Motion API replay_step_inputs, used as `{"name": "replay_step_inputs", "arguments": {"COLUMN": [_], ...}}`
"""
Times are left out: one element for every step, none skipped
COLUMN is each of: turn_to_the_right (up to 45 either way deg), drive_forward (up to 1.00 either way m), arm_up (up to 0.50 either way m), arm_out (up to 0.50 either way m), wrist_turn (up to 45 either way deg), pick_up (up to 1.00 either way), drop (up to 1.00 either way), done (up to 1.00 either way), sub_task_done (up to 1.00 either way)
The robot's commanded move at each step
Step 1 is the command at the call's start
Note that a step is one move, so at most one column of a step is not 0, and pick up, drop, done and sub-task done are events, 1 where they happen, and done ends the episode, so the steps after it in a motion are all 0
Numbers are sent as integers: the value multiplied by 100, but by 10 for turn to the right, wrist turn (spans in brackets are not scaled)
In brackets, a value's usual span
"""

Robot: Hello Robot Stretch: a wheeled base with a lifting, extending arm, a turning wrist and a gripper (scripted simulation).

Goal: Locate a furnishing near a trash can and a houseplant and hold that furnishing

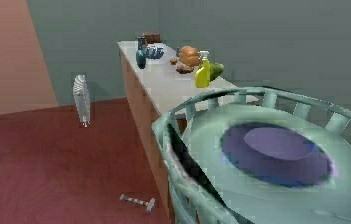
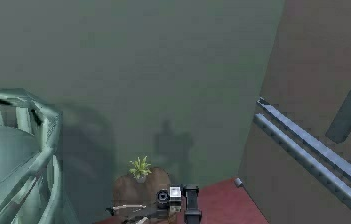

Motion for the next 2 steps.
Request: {"name": "replay_step_inputs", "arguments": {"turn_to_the_right": [0, 0], "drive_forward": [0, 0], "arm_up": [0, -30], "arm_out": [0, 0], "wrist_turn": [390, 0], "pick_up": [0, 0], "drop": [0, 0], "done": [0, 0], "sub_task_done": [0, 0]}}
